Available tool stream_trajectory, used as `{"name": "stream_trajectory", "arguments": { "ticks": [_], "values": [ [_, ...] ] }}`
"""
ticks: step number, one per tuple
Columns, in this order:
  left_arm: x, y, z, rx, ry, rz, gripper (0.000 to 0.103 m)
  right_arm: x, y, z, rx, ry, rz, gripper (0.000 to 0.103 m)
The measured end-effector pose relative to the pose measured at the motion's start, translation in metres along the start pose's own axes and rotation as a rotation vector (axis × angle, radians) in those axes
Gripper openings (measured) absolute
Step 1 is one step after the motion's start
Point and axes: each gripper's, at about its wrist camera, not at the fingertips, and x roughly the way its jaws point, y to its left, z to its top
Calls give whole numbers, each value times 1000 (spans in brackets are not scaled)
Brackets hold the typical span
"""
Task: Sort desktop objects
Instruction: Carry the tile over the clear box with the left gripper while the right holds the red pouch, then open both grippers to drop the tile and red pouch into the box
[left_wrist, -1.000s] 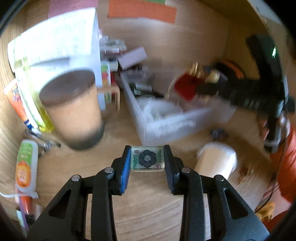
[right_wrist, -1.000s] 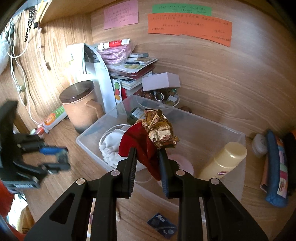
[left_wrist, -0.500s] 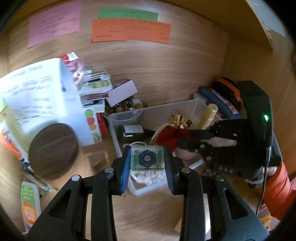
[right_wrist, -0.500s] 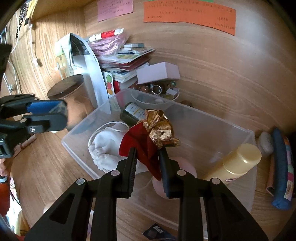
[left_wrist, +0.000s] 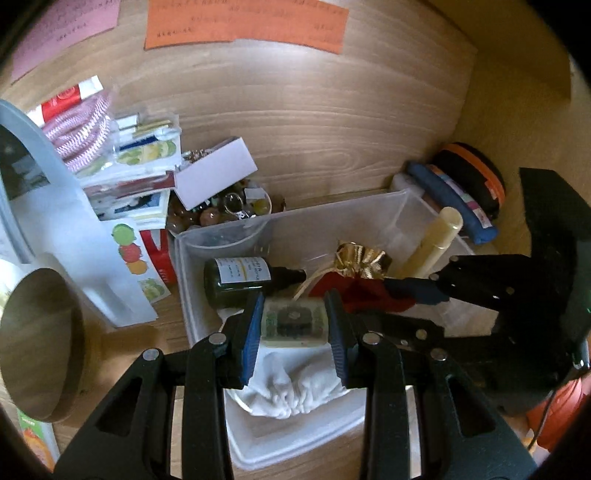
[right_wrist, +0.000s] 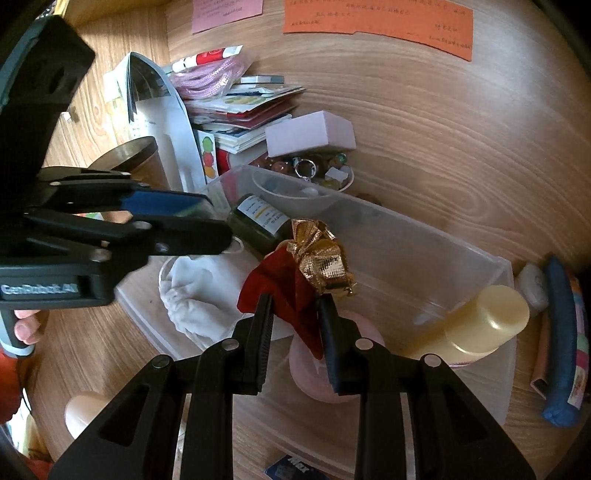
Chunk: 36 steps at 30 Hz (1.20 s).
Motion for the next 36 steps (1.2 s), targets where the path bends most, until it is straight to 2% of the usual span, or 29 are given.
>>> {"name": "stream_trajectory", "arguments": {
  "ticks": [5,7,9,16,20,25,27,32,36],
  "values": [
    [7,1,1,-11,14,-16,33,-2,6,-1,-27,-19,-18,27],
    [7,2,2,-15,14,-16,33,-5,8,-1,-32,-29,-15,39],
    [5,2,2,-13,8,-13,33,-8,11,-2,-42,-44,-33,46],
    [-4,3,3,-22,-12,-22,34,-12,24,-3,-84,-56,-59,53],
    [-11,3,4,-21,-31,-20,44,-19,31,-2,-94,-70,-79,57],
    [-28,-7,5,6,-69,-12,53,-33,37,-1,-106,-99,-132,72],
    [-38,-13,5,18,-91,-4,63,-42,39,-1,-110,-110,-161,77],
    [-61,-25,0,38,-136,12,73,-62,43,-6,-125,-128,-214,80],
    [-75,-34,-8,54,-144,38,74,-77,42,-14,-112,-138,-233,82]
  ]
}}
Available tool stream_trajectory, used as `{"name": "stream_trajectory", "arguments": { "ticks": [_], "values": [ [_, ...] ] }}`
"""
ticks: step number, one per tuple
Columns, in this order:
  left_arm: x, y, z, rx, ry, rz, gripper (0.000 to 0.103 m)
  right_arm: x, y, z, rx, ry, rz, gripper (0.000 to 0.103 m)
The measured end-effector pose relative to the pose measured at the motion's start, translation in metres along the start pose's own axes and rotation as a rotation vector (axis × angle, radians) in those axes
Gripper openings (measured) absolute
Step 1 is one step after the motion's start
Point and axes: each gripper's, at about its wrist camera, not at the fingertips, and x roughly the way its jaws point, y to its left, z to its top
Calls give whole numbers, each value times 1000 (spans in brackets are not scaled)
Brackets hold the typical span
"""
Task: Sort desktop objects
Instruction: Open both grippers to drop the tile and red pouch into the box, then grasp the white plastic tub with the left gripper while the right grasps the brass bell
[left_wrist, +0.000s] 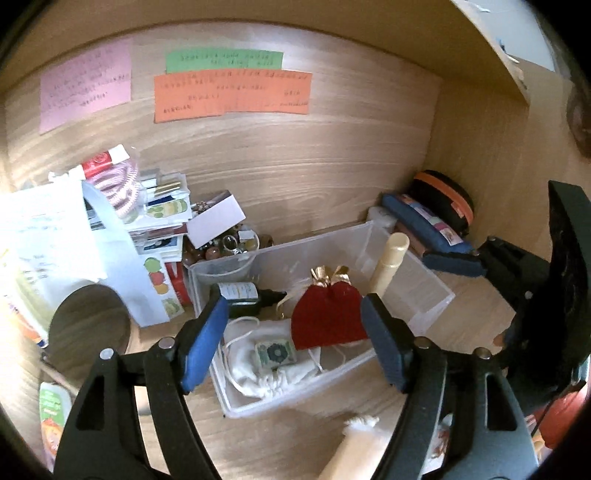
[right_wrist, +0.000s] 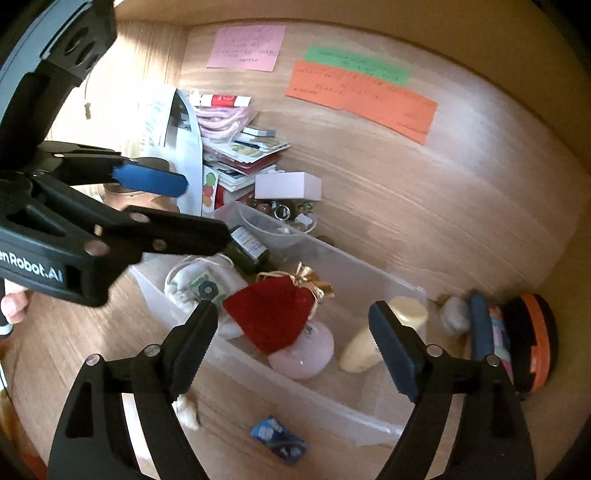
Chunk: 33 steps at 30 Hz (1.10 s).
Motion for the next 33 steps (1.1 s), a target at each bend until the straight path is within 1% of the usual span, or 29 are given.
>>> {"name": "stream_trajectory", "arguments": {
  "ticks": [5,8,10,13,16,18,23,28,33],
  "values": [
    [-16,-11,-16,17,9,25,78,-19,-2,-13,20,-7,-22,85],
    [-24,-16,-27,28,9,55,92,-28,-4,-23,39,-9,-23,86],
    [-31,-20,-35,27,5,67,92,-39,-8,-32,72,-14,-9,86],
    [-37,-23,-46,16,12,63,93,-58,-13,-47,113,-37,5,86],
    [-40,-29,-58,20,30,68,93,-75,-18,-65,139,-50,-9,90],
    [-40,-35,-67,25,47,70,93,-82,-19,-77,151,-46,-15,90],
    [-36,-48,-88,40,89,55,93,-90,-17,-107,187,-4,-13,90],
    [-27,-58,-107,47,116,29,93,-89,-9,-134,218,51,16,90],
    [-14,-61,-116,44,156,-6,93,-80,0,-158,303,127,101,90]
  ]
}}
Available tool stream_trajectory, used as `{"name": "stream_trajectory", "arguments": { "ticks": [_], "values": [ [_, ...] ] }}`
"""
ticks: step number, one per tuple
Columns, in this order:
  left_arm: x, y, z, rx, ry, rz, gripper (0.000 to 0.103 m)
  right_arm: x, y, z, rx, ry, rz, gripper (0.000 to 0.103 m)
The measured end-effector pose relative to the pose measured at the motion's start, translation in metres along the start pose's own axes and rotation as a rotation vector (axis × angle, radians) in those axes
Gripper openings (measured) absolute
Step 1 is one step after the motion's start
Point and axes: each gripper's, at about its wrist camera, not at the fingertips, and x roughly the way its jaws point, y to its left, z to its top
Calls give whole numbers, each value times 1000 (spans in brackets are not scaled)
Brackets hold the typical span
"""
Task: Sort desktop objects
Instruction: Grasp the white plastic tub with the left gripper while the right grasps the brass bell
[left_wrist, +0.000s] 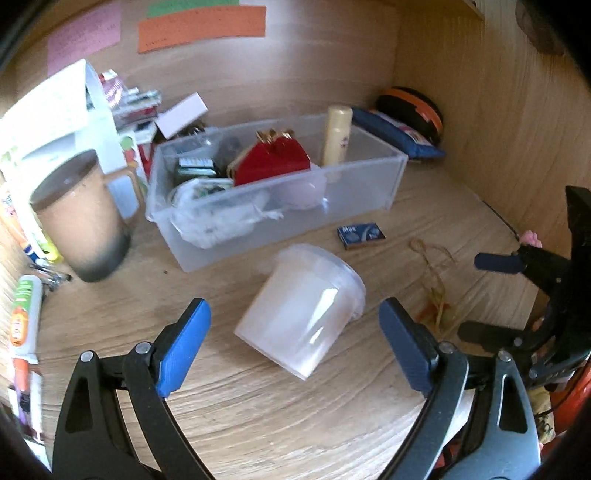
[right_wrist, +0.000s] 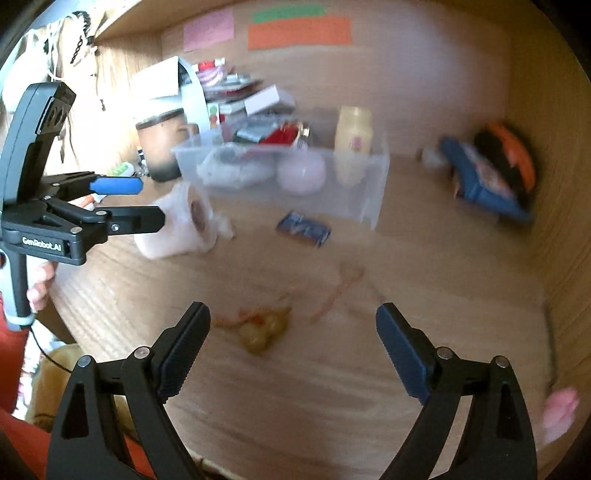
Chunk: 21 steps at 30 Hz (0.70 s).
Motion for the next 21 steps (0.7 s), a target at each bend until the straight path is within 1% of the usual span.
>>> {"name": "stream_trajectory", "arguments": {
  "ticks": [4,9,13,16,17,21],
  "values": [
    [18,-4,0,10,42,8,93,10,-4,-10,65,34,42,89],
    [36,-9,4,18,83,13,93,18,-4,-15,87,45,36,87],
    [42,-11,3,20,88,28,92,20,4,-15,56,43,12,78],
    [42,-10,2,9,83,44,85,24,10,-14,22,39,-20,74],
    [42,-8,1,1,81,40,85,25,12,-14,11,37,-29,73],
    [42,-7,1,-19,68,36,85,28,20,-13,-24,29,-51,61]
  ]
}}
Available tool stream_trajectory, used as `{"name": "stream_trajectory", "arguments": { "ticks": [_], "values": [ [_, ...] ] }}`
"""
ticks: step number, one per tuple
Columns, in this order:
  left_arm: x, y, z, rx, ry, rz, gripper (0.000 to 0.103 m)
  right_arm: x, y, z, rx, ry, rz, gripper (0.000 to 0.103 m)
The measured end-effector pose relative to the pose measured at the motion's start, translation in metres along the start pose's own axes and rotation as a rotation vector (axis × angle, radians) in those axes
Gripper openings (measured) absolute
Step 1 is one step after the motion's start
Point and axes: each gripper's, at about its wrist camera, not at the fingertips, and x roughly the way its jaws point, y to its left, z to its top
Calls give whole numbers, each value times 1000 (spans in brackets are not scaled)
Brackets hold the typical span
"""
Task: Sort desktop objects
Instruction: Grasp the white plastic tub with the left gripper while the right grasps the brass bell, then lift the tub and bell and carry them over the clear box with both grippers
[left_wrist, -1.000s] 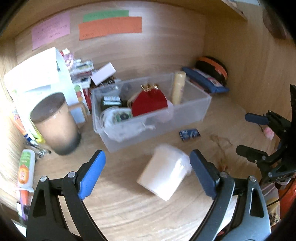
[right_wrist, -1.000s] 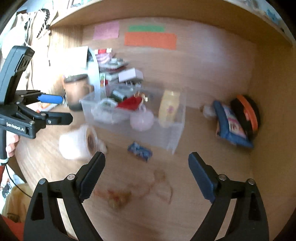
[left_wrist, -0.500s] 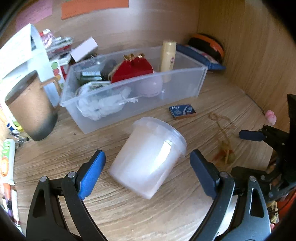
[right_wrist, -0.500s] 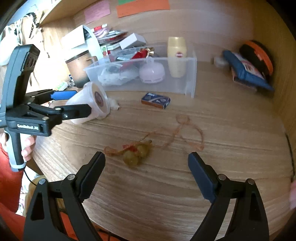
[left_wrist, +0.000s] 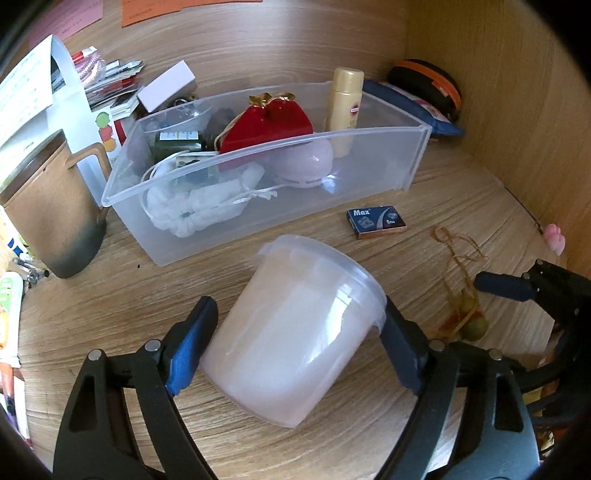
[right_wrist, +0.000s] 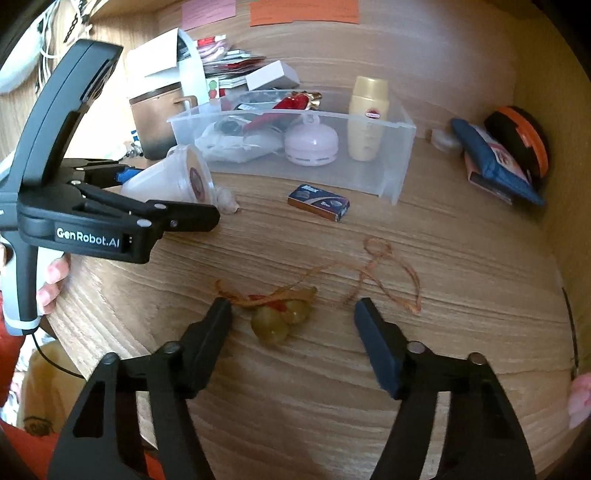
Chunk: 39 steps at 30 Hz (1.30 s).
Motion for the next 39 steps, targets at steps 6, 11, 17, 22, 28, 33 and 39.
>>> {"name": "stream_trajectory", "arguments": {
  "ticks": [6,11,17,22,28,33,39],
  "values": [
    [-4,2,0,-20,-28,2,77,-1,-1,1,6,-11,10,35],
    [-11,9,1,-45,-51,-13,70,-1,-12,5,60,-4,72,18],
    [-15,14,-2,-61,-56,-14,69,-4,-17,7,76,-15,76,18],
    [-23,17,-3,-70,-71,-15,68,-10,-19,13,67,-35,69,18],
    [-31,21,-2,-75,-91,-16,67,-15,-22,22,57,-54,66,18],
    [-40,26,0,-76,-108,-12,67,-21,-25,30,47,-72,57,18],
    [-44,31,1,-91,-113,-10,66,-29,-34,44,51,-104,57,18]
  ]
}}
